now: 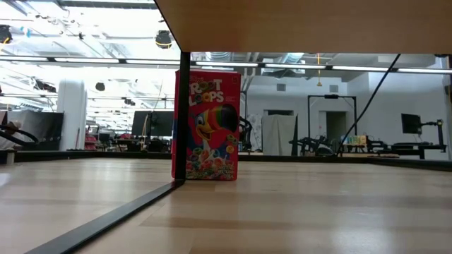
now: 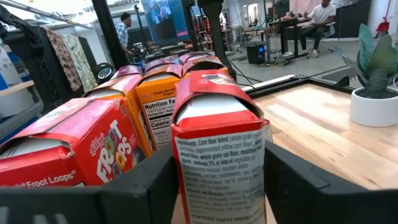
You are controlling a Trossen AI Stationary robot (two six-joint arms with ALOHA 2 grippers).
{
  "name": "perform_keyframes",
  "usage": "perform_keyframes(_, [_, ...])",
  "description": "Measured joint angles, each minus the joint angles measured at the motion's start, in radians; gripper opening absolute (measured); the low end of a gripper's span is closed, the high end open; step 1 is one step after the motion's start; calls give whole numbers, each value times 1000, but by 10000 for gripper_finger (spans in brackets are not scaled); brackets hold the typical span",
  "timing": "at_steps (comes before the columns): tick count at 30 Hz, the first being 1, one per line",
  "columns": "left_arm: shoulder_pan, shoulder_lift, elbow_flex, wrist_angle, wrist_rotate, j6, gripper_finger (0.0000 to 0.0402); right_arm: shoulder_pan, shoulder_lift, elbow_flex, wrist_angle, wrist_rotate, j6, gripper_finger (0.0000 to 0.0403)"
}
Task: Stack cereal on shelf
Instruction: Put the red cereal box on the middle right shelf
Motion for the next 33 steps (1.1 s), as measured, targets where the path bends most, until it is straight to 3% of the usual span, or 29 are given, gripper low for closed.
perform_keyframes(11, [0,0,0,-1,0,3,313,14,-31,0,15,0,-4,250])
perform_keyframes(20, [0,0,0,-2,1,7,313,13,-125,0,33,0,-143,250])
perform_keyframes(27, [0,0,0,-2,1,19,313,13,-210,0,139,0,-327,250])
perform_keyframes(33, [0,0,0,-2,1,26,313,13,-298,1,280,1,-580,246])
